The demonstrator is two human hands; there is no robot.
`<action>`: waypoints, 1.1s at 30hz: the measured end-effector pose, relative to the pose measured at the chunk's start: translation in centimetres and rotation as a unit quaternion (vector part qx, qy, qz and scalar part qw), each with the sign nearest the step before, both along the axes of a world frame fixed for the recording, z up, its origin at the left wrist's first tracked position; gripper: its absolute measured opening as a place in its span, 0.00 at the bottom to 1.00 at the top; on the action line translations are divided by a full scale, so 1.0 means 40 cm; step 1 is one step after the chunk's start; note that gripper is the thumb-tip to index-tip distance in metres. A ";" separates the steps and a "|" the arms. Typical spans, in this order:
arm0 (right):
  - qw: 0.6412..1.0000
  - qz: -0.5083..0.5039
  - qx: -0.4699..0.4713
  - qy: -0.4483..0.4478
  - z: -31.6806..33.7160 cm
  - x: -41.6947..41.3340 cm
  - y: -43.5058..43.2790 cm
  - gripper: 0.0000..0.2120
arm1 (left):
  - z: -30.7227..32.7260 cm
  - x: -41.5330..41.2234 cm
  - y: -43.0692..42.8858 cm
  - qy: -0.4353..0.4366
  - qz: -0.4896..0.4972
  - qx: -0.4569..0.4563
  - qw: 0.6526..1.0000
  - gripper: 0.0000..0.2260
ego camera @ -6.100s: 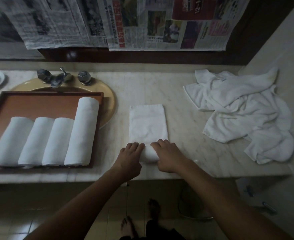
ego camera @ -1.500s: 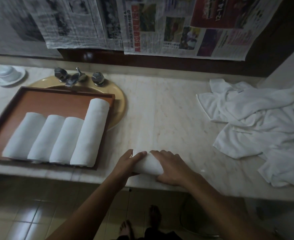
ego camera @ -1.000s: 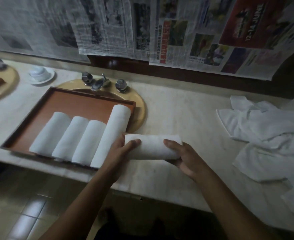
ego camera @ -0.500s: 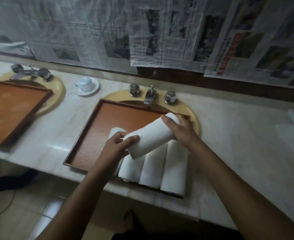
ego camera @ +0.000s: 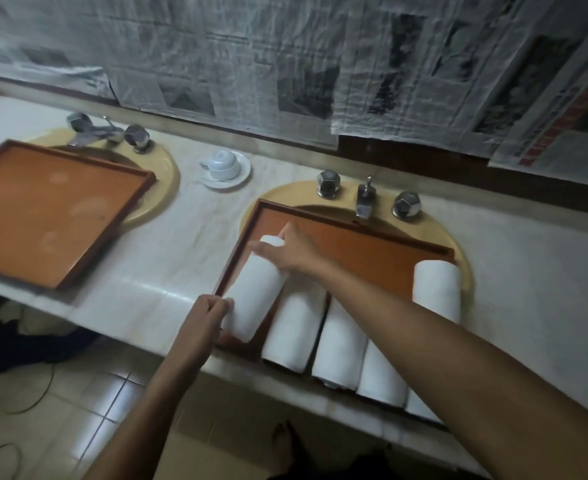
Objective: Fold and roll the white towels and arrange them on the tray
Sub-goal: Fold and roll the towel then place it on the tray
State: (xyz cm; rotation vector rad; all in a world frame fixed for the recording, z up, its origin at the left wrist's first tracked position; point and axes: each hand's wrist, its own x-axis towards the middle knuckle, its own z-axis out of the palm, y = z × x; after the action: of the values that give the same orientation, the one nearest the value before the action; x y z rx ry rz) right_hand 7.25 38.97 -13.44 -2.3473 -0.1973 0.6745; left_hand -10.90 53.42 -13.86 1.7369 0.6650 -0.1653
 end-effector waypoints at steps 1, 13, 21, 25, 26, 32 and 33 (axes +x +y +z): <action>0.999 0.019 -0.027 0.003 -0.014 0.003 0.014 0.53 | -0.013 -0.003 0.006 0.011 -0.012 0.022 1.000 0.22; 0.979 0.122 -0.163 -0.006 -0.024 -0.009 0.013 0.36 | -0.055 0.068 0.013 -0.028 -0.195 0.175 0.965 0.32; 0.984 0.011 -0.160 -0.080 0.033 -0.158 -0.261 0.24 | -0.069 0.119 0.014 0.005 -0.233 0.230 0.945 0.34; 0.977 0.016 -0.201 -0.071 0.024 -0.234 -0.321 0.32 | -0.081 0.125 0.016 0.044 -0.236 0.193 0.951 0.38; 0.977 0.021 -0.200 -0.067 0.021 -0.245 -0.326 0.34 | -0.082 0.126 0.015 0.047 -0.234 0.183 0.954 0.37; 0.974 0.037 -0.207 -0.089 -0.006 -0.246 -0.327 0.35 | -0.086 0.128 0.023 0.055 -0.215 0.068 0.973 0.32; 0.972 0.042 -0.211 -0.090 -0.010 -0.244 -0.328 0.35 | -0.085 0.126 0.023 0.051 -0.220 0.060 0.972 0.31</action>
State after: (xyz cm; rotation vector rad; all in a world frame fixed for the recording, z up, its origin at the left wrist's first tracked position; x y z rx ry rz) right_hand -2.51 25.85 -13.83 -2.8265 -0.2549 0.5876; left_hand -5.87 54.33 -17.25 1.9847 0.3586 -0.5339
